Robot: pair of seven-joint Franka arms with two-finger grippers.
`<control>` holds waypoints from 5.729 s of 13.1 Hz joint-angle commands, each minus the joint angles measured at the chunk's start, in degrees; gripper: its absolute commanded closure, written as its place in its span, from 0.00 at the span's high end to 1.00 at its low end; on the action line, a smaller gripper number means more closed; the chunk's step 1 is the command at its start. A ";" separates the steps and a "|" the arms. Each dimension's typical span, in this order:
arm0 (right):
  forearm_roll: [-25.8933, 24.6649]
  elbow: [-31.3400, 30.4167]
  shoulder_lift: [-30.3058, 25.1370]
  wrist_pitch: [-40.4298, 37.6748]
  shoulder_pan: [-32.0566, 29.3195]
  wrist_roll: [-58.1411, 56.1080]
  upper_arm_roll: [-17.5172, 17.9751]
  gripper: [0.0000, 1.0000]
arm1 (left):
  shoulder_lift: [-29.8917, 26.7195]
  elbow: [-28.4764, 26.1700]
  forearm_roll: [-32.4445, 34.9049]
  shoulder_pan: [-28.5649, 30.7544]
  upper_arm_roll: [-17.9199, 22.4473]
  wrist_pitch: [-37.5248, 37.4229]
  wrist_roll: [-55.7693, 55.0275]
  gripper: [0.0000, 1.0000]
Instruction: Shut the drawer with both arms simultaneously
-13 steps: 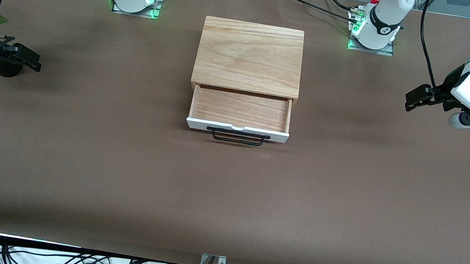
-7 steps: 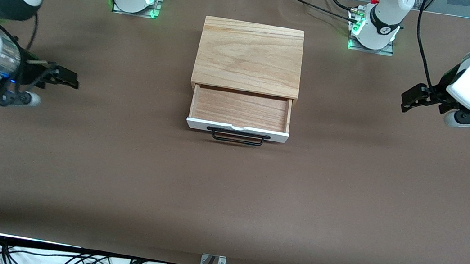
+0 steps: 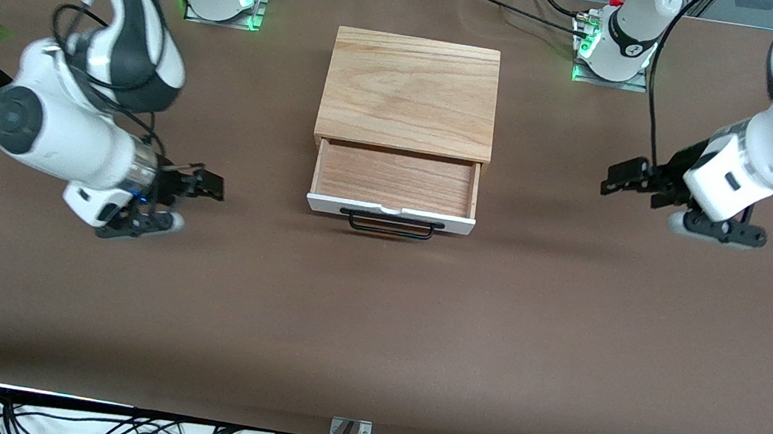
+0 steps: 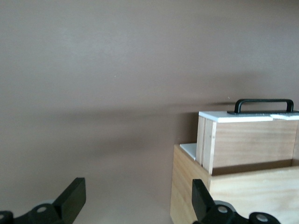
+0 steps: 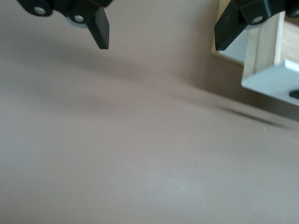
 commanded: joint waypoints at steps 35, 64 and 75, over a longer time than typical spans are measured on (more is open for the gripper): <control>11.77 3.02 10.65 8.19 16.44 0.20 0.13 1.00 | 24.57 5.13 -20.12 -15.58 -0.99 25.71 1.65 0.99; 11.42 8.01 10.56 -14.41 16.10 -0.42 -0.65 1.00 | 14.74 -0.23 -18.54 -14.53 3.15 4.84 0.69 1.00; 5.03 22.78 8.81 -20.27 1.61 -0.77 -2.06 1.00 | -9.71 -2.79 18.52 -4.25 2.97 -4.00 1.39 1.00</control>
